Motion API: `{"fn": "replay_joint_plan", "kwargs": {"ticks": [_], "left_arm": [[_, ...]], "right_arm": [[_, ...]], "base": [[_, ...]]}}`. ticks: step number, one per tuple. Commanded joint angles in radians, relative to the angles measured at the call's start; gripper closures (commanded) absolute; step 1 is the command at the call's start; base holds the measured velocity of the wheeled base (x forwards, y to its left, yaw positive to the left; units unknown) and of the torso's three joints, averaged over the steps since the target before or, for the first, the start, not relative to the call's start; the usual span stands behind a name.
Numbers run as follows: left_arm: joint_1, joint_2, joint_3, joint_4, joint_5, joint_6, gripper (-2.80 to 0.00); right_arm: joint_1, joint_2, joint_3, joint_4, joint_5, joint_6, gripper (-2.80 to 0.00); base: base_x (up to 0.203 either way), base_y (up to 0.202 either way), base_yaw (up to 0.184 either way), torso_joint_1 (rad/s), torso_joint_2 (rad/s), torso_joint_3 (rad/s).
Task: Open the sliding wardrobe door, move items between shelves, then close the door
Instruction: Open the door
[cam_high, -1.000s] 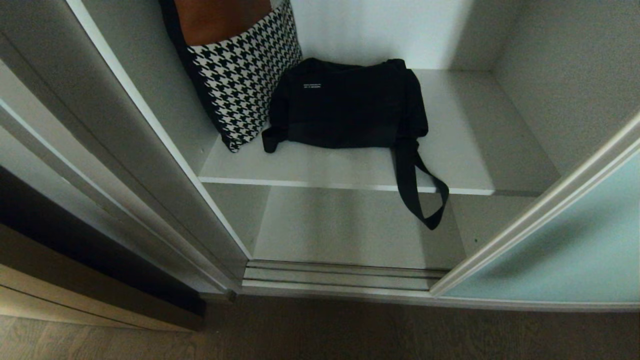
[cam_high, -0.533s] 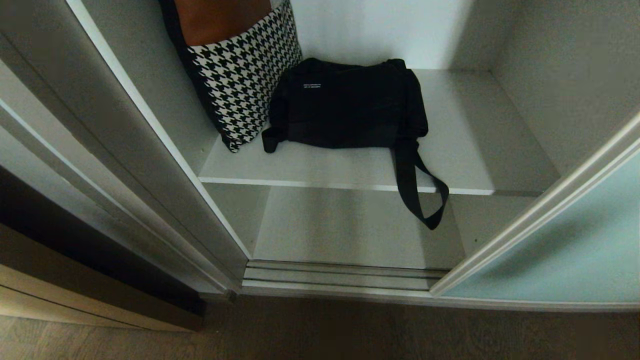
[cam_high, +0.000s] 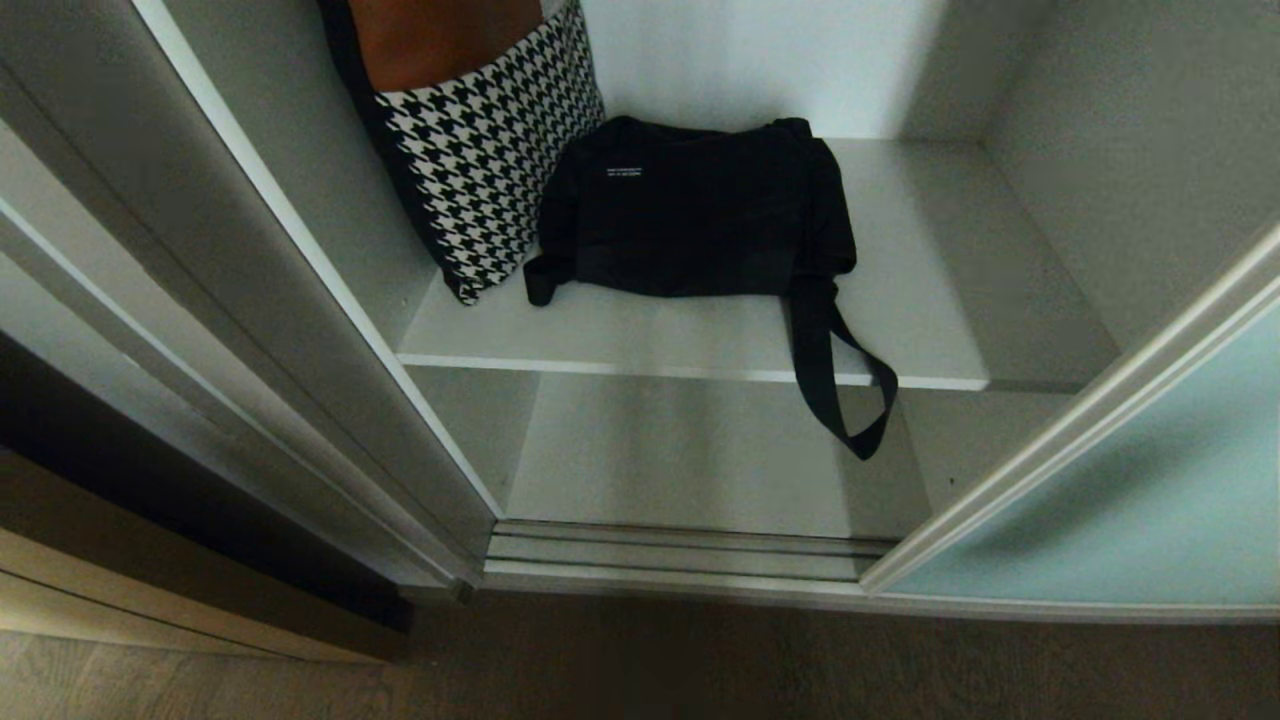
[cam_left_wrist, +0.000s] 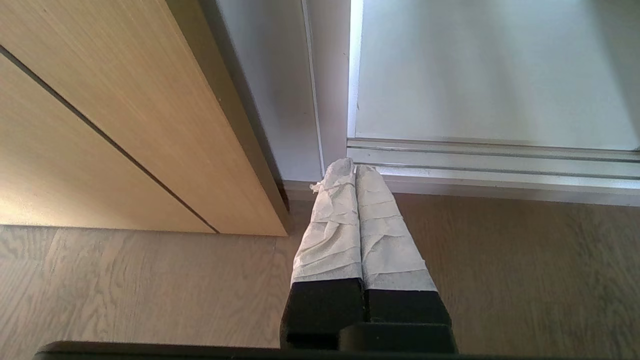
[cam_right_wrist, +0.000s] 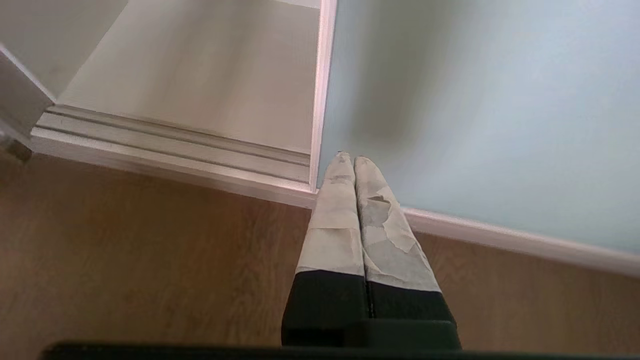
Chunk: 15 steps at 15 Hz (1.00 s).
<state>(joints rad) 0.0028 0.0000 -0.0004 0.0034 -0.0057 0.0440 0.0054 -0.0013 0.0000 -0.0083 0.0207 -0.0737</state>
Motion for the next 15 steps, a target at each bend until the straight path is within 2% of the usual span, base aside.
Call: {"fn": "replay_joint_plan", "kwargs": {"ticks": [1, 2, 5, 9, 11, 15], "left_arm": [[0.000, 0.003, 0.000, 0.000, 0.000, -0.001, 0.00], [0.000, 0.003, 0.000, 0.000, 0.000, -0.001, 0.00], [0.000, 0.002, 0.000, 0.000, 0.000, -0.001, 0.00], [0.000, 0.002, 0.000, 0.000, 0.000, -0.001, 0.00], [0.000, 0.003, 0.000, 0.000, 0.000, -0.001, 0.00], [0.000, 0.003, -0.001, 0.000, 0.000, -0.001, 0.00]], "right_arm": [[0.002, 0.001, -0.048, -0.035, 0.035, 0.022, 0.00], [0.002, 0.005, -0.125, -0.033, 0.076, 0.052, 0.00], [0.001, 0.052, -0.416, 0.081, 0.235, 0.109, 0.00], [0.002, 0.238, -0.723, 0.140, 0.439, 0.301, 0.00], [0.000, 0.317, -0.804, 0.121, 0.555, 0.405, 0.00], [-0.017, 0.471, -0.824, -0.015, 0.587, 0.440, 0.00]], "base": [[0.000, 0.000, 0.000, 0.000, 0.00, 0.000], [0.000, 0.000, 0.000, 0.000, 0.00, 0.000], [0.000, 0.000, 0.000, 0.000, 0.00, 0.000], [0.000, 0.000, 0.000, 0.000, 0.00, 0.000], [0.000, 0.000, 0.000, 0.000, 0.00, 0.000], [0.000, 0.000, 0.000, 0.000, 0.00, 0.000]]}}
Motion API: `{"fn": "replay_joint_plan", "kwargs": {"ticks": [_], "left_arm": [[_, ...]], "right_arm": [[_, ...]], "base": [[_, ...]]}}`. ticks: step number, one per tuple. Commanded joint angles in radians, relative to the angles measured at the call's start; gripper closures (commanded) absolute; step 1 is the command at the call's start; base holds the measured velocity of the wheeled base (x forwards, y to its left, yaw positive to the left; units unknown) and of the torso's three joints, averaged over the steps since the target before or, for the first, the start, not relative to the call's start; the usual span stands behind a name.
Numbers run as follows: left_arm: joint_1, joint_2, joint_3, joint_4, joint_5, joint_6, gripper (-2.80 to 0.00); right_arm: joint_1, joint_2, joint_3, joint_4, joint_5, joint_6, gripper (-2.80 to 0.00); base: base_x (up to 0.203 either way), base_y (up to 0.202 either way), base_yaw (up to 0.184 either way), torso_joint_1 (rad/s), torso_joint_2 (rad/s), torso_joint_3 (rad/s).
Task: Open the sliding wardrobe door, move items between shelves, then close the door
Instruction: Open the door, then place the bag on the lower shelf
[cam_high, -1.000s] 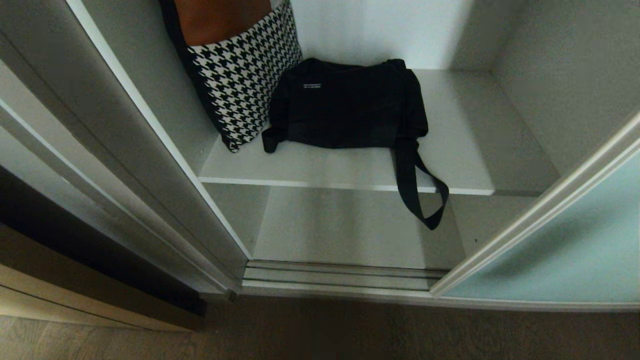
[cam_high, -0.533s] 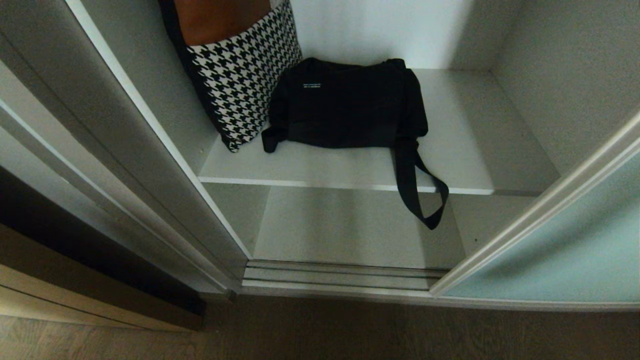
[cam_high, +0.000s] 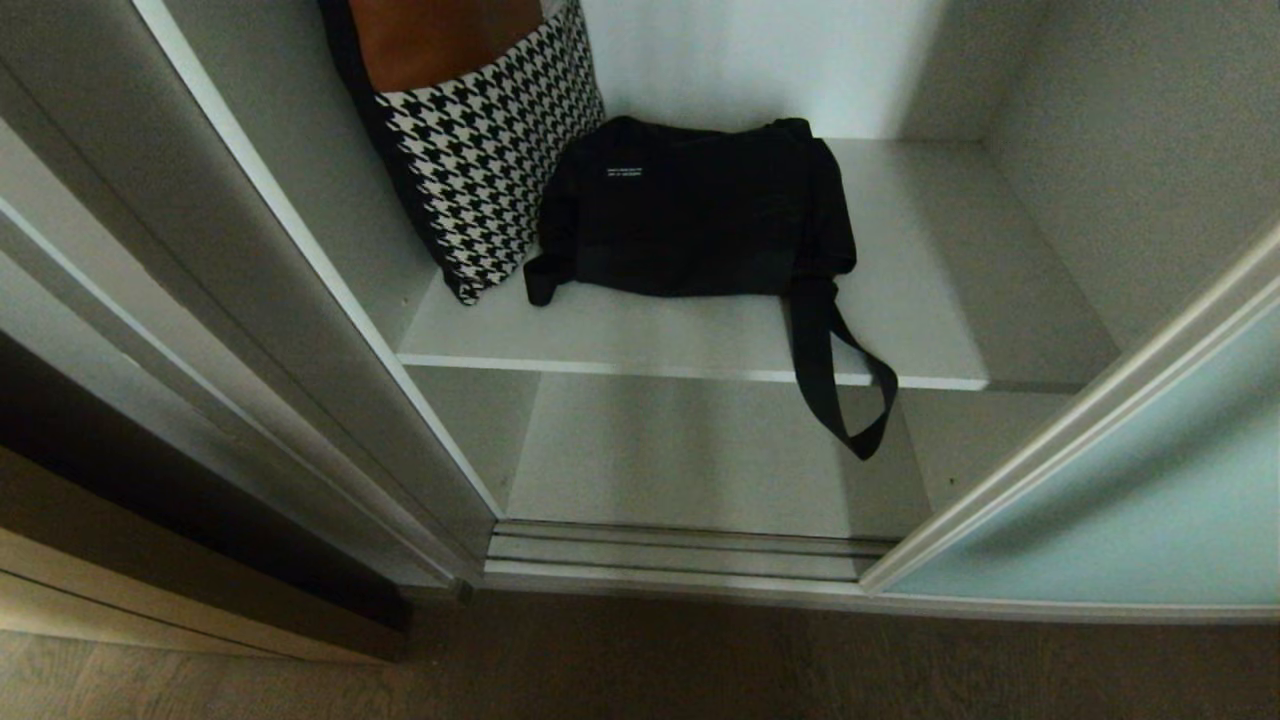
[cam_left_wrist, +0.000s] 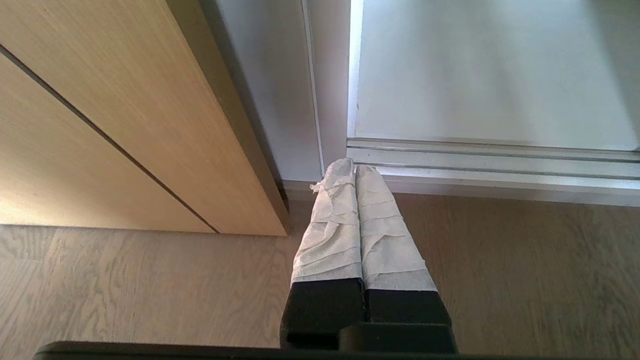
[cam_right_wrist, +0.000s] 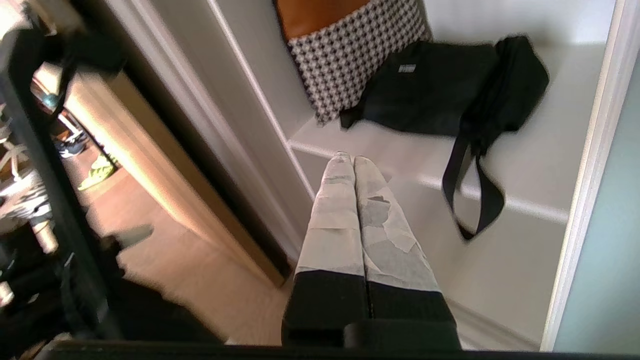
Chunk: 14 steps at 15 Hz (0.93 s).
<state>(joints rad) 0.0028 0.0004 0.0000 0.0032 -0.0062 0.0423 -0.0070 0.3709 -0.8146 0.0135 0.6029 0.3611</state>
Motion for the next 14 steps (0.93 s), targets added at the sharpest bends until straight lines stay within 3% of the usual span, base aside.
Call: {"fn": "replay_joint_plan", "kwargs": {"ticks": [1, 14], "left_arm": [[0.000, 0.003, -0.001, -0.002, -0.001, 0.001, 0.00], [0.000, 0.003, 0.000, -0.002, -0.001, 0.001, 0.00]], "right_arm": [[-0.006, 0.122, -0.017, -0.070, 0.010, 0.020, 0.00], [-0.007, 0.421, -0.182, -0.138, 0.006, 0.024, 0.00]], "base": [[0.000, 0.000, 0.000, 0.000, 0.00, 0.000], [0.000, 0.000, 0.000, 0.000, 0.00, 0.000]]}}
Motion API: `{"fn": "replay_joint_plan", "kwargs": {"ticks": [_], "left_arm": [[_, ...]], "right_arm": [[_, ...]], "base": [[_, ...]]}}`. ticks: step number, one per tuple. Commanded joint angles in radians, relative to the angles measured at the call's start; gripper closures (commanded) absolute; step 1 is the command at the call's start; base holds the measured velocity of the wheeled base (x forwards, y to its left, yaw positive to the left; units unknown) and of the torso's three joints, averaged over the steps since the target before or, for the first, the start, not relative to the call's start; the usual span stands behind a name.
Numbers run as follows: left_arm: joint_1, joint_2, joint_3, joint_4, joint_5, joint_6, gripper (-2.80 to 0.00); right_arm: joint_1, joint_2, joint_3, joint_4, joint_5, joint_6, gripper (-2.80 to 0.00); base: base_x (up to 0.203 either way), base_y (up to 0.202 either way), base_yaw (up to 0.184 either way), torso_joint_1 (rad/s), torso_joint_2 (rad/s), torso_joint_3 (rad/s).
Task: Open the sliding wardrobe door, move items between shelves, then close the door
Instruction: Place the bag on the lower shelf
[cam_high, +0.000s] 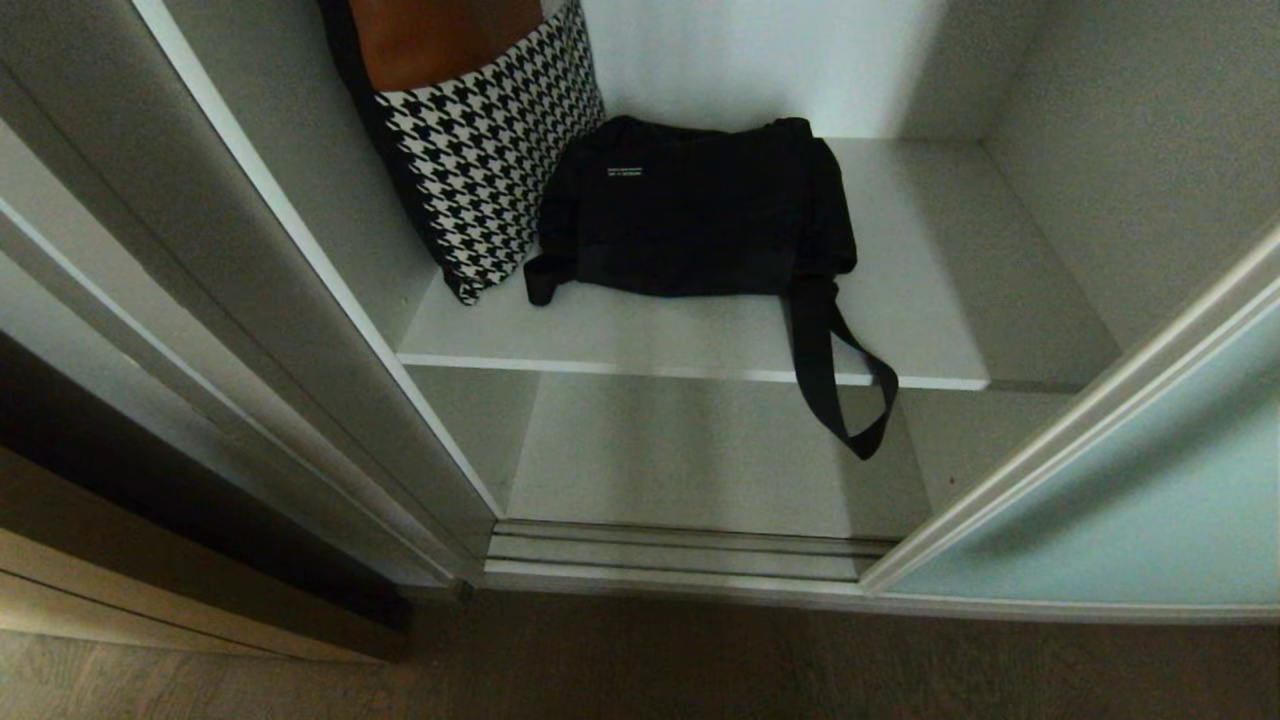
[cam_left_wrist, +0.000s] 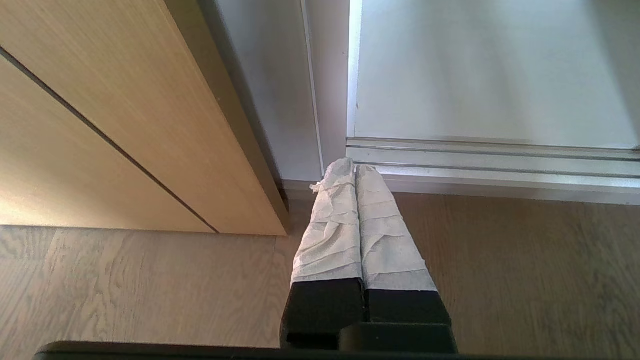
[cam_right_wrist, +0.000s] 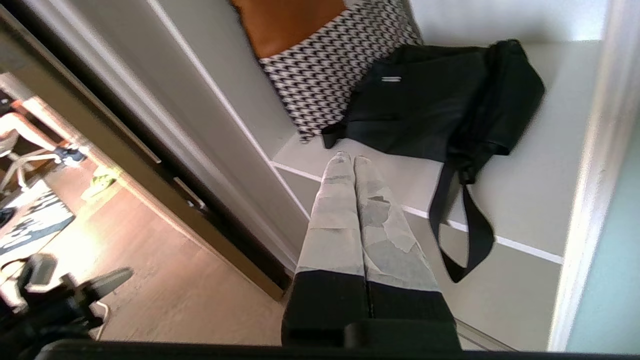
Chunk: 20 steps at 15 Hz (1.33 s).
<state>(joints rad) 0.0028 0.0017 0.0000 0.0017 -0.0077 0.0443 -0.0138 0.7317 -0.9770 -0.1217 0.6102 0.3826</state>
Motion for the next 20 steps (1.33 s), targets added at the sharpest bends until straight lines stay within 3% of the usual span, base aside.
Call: {"fn": "replay_joint_plan", "kwargs": {"ticks": [1, 10, 20], "left_arm": [[0.000, 0.001, 0.000, 0.000, 0.000, -0.002, 0.00], [0.000, 0.001, 0.000, 0.000, 0.002, -0.003, 0.00], [0.000, 0.001, 0.000, 0.000, 0.002, -0.003, 0.00]], "right_arm": [[0.000, 0.080, -0.032, -0.006, -0.013, 0.002, 0.00], [0.001, 0.271, -0.141, -0.058, -0.198, -0.025, 0.00], [0.002, 0.324, -0.169, -0.109, -0.301, -0.027, 0.00]], "base": [[0.000, 0.000, 0.000, 0.000, 0.00, 0.000], [0.000, 0.000, 0.000, 0.000, 0.00, 0.000], [0.000, 0.000, 0.000, 0.000, 0.00, 0.000]]}}
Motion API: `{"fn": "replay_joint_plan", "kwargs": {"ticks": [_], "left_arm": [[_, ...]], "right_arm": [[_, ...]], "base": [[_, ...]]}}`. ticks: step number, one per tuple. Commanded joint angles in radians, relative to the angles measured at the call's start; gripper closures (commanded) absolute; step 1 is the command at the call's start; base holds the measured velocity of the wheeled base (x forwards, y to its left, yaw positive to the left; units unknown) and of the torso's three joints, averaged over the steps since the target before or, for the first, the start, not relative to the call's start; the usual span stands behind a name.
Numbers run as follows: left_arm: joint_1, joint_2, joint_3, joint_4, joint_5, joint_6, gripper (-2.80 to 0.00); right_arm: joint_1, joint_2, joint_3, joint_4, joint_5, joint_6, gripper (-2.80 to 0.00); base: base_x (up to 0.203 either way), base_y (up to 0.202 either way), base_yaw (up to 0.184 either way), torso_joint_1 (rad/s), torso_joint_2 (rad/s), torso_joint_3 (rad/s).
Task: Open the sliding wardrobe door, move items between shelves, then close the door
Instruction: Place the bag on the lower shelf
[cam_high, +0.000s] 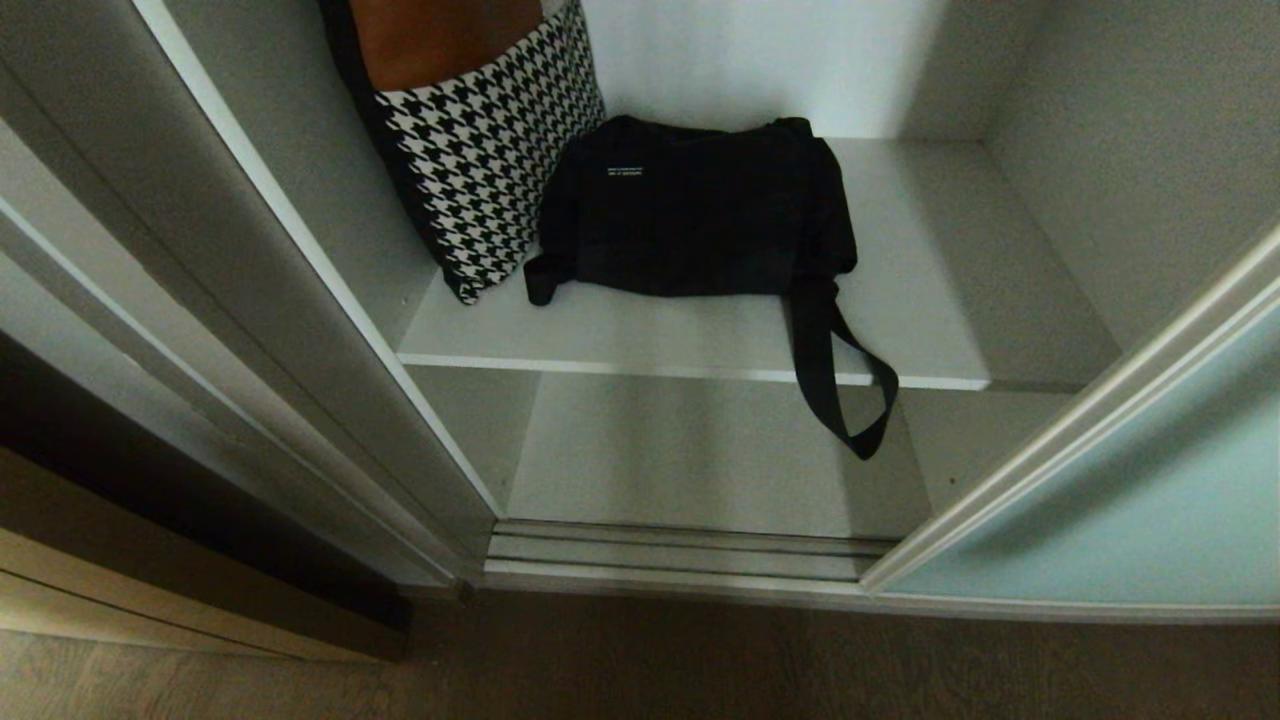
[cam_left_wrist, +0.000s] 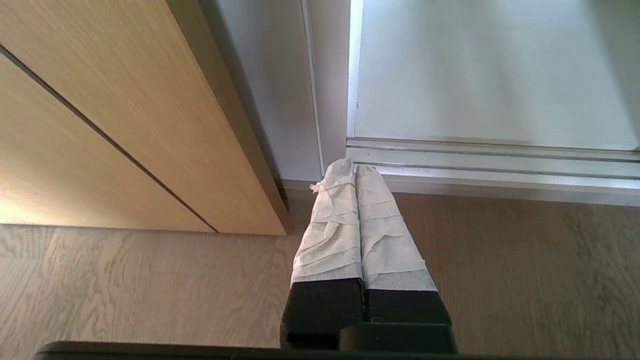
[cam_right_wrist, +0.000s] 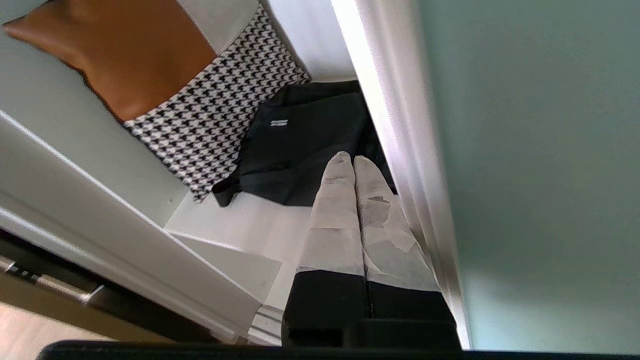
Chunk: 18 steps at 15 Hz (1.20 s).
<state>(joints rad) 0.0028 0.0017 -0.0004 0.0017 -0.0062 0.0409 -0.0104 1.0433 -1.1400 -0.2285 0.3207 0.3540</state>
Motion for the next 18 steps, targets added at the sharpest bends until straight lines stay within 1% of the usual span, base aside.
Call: {"fn": "replay_joint_plan", "kwargs": {"ticks": [1, 13, 18], "left_arm": [[0.000, 0.001, 0.000, 0.000, -0.001, 0.001, 0.00], [0.000, 0.001, 0.000, 0.000, -0.001, 0.002, 0.00], [0.000, 0.001, -0.001, 0.000, 0.000, 0.001, 0.00]], "right_arm": [[-0.002, 0.014, -0.004, -0.003, -0.022, 0.002, 0.00], [-0.005, -0.041, 0.005, 0.003, -0.025, 0.006, 0.00], [-0.045, -0.052, 0.013, 0.004, -0.026, 0.013, 0.00]], "base": [[0.000, 0.000, 0.000, 0.000, 0.00, 0.000], [0.000, 0.000, 0.000, 0.000, 0.00, 0.000], [0.000, 0.000, 0.000, 0.000, 0.00, 0.000]]}}
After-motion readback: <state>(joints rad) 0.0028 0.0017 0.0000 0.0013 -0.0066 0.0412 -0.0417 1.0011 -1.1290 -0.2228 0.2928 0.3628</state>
